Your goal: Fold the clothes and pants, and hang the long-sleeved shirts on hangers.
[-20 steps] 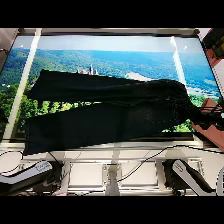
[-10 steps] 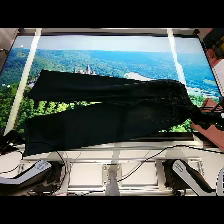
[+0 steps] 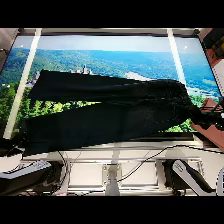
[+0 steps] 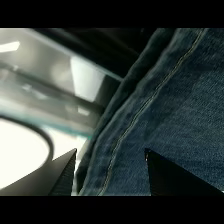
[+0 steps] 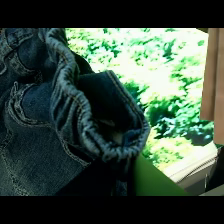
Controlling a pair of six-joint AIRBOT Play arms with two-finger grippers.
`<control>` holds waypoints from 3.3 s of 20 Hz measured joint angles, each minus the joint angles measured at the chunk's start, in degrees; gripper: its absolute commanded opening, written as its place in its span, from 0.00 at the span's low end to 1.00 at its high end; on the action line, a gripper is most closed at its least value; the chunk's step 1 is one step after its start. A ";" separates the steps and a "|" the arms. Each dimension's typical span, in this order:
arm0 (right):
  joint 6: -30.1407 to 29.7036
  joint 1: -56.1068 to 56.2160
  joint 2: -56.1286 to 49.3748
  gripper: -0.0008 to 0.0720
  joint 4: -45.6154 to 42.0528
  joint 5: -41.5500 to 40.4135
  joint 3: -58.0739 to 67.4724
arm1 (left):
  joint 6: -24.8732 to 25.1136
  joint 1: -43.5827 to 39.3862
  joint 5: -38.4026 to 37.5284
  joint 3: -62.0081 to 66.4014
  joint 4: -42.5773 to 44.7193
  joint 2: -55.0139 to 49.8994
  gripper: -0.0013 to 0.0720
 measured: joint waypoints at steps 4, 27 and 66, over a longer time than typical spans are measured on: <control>0.02 0.00 0.04 0.08 0.20 0.17 0.00 | 0.87 0.02 -0.87 0.04 -0.79 -2.62 0.66; -5.20 0.00 4.11 0.08 11.78 10.21 11.76 | 14.19 0.83 -10.95 16.83 -40.13 -0.59 0.06; 13.70 23.50 -32.15 0.71 25.70 -48.92 27.63 | -5.73 -39.58 72.39 29.38 -57.81 -19.85 0.96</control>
